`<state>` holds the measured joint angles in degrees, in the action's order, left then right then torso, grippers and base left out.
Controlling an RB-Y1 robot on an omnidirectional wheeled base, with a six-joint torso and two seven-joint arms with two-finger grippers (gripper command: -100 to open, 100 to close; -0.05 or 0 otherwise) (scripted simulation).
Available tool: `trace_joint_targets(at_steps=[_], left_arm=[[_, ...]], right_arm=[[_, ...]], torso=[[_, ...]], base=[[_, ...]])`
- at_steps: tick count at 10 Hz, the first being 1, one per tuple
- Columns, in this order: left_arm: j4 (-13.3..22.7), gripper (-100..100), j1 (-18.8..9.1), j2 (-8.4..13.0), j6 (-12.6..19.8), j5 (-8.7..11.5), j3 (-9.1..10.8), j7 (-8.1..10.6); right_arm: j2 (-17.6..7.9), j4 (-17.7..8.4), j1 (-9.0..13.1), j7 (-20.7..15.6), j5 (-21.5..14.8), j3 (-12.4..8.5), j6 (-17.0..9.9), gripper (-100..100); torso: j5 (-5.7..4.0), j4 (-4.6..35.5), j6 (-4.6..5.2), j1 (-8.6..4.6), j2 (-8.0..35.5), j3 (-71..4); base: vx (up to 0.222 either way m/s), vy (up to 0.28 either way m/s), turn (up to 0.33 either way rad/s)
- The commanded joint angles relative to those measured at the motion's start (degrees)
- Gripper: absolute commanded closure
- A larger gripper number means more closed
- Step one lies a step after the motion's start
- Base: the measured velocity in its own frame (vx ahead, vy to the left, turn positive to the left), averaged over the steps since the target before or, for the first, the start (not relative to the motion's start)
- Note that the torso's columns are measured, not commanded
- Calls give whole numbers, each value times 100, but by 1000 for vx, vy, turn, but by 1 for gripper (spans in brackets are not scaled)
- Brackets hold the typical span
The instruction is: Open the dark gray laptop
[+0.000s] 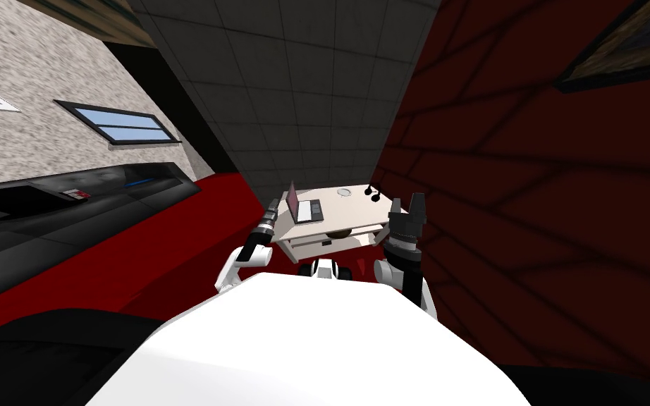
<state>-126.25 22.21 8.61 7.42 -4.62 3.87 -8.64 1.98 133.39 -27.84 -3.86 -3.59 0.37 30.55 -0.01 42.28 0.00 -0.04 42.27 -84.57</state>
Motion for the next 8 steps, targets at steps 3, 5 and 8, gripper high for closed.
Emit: trace_joint_targets(at_steps=[3,5,8], left_arm=[[80,-100,-144,85,543,-114,142,-134],[109,-100,-190,132,761,-157,201,-184],[155,-100,-258,203,1083,-220,290,-259]], right_arm=[[0,0,0,0,0,0,0,0],[0,0,0,0,0,0,0,0],[0,0,0,0,0,0,0,0]], torso=[[2,0,0,9,1,0],[2,0,0,7,1,0],[1,0,0,5,-1,-1]], base=[[58,-79,17],[53,-78,18],[52,-85,17]])
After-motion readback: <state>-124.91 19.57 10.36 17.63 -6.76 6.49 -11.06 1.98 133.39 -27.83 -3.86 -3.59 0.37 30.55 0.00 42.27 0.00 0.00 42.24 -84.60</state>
